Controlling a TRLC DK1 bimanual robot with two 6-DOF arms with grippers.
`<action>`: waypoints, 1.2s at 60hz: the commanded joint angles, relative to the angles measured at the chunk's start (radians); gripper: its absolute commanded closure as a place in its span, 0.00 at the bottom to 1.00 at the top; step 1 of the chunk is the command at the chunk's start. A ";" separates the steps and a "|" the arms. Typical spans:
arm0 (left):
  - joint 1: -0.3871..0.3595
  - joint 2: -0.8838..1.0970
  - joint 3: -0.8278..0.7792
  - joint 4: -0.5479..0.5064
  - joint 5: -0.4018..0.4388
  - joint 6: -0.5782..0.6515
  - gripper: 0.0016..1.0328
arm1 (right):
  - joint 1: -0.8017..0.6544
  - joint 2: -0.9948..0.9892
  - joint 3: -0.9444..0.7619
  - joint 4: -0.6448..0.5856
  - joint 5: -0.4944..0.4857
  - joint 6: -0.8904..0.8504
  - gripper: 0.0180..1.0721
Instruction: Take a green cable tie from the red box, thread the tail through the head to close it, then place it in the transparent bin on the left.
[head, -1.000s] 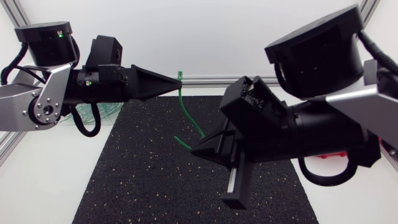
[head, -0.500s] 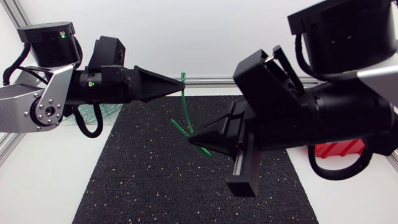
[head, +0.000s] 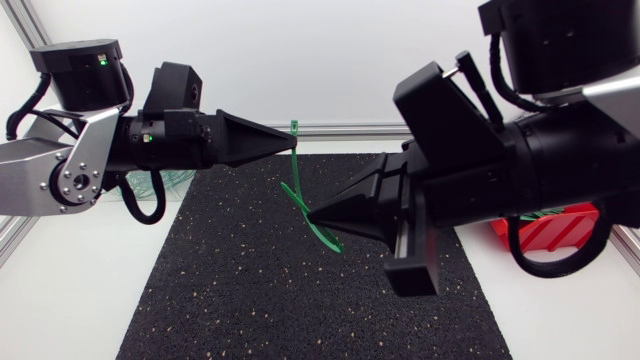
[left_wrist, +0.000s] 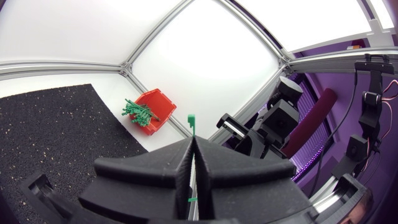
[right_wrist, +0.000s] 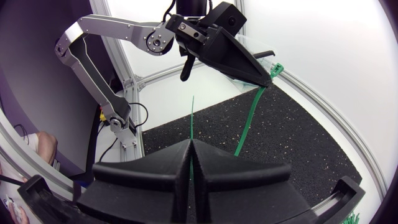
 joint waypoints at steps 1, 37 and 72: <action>-0.008 -0.010 -0.020 0.017 0.004 -0.028 0.97 | -0.021 0.019 0.019 0.007 -0.011 0.005 0.95; -0.008 -0.023 -0.033 0.015 0.003 -0.028 0.97 | -0.087 0.126 0.167 -0.341 -0.088 -0.020 0.96; -0.008 -0.032 -0.044 0.017 0.000 -0.020 0.97 | -0.019 0.163 0.255 -0.421 0.028 0.354 0.96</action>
